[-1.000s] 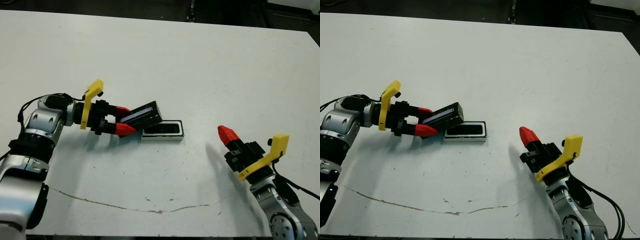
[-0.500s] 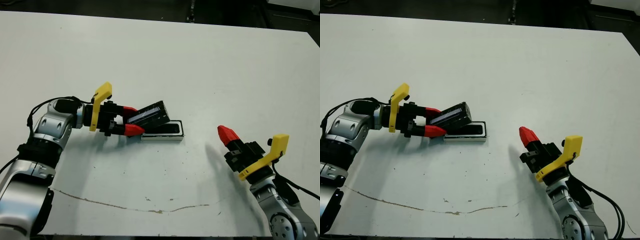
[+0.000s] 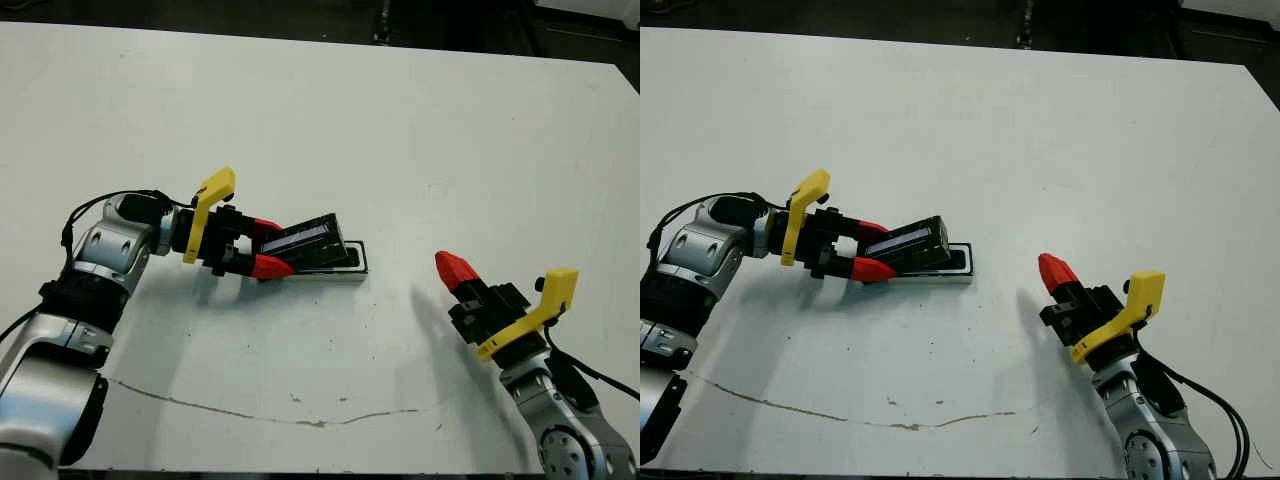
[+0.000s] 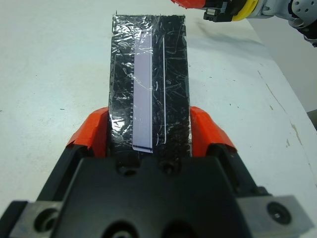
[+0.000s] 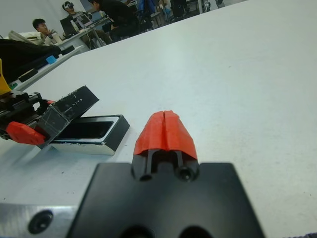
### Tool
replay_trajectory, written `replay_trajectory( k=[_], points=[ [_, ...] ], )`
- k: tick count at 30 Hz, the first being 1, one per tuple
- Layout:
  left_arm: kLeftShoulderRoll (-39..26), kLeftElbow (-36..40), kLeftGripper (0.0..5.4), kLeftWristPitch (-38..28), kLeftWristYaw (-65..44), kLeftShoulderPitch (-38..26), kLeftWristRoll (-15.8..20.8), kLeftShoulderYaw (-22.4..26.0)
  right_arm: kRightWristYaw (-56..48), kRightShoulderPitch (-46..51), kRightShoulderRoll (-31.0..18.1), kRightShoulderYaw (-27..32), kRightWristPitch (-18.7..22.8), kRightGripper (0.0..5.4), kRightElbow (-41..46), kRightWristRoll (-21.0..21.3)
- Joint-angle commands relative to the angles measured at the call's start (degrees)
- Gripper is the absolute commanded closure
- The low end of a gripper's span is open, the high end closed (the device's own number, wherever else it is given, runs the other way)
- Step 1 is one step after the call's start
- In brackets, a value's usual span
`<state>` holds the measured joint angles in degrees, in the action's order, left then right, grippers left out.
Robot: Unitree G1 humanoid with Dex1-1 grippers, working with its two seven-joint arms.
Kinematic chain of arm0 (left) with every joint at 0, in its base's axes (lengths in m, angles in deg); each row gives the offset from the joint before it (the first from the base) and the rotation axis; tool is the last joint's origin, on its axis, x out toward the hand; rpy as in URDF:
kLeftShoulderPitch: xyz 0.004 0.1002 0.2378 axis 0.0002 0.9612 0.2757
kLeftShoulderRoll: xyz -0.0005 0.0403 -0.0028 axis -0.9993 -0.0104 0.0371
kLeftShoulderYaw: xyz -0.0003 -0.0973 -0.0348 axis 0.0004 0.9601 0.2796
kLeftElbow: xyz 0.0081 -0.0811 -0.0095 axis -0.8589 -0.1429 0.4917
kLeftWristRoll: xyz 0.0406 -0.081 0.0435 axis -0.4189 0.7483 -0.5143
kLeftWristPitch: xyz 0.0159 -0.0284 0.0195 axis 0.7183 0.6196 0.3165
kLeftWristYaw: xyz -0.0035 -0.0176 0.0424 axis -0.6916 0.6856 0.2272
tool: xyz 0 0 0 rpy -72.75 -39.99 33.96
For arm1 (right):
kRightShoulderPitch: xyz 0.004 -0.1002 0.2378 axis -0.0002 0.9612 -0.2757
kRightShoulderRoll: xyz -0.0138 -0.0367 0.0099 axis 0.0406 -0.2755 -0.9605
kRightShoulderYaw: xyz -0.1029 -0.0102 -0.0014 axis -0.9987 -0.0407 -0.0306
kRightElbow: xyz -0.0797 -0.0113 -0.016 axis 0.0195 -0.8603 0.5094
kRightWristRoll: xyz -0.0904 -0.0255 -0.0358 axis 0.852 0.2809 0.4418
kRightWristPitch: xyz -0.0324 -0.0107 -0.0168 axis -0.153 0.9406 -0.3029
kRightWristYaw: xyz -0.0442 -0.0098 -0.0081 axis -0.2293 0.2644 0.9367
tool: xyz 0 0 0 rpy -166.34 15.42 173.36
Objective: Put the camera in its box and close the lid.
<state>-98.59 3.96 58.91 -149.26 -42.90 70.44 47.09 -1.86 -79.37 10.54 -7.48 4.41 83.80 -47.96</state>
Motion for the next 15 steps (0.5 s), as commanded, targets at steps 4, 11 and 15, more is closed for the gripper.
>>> replay_trajectory(
  k=[4, 11, 15],
  points=[
    [2.1, 0.0, 2.24, -0.3, 1.6, 4.7, -1.8, -2.2, 0.1, 0.8, -0.5, 0.4, -0.3, 5.4, -0.4, -0.1],
    [3.9, 7.6, 2.24, 3.0, 12.0, 8.6, -3.4, -3.3, 0.5, 0.9, -0.7, 0.4, 0.1, 5.4, 0.0, 0.2],
    [4.3, 12.7, 2.24, 9.0, 15.1, 9.2, -3.4, -5.1, 0.4, 1.0, -0.8, 0.4, -0.3, 5.4, -0.1, 0.6]
  ],
)
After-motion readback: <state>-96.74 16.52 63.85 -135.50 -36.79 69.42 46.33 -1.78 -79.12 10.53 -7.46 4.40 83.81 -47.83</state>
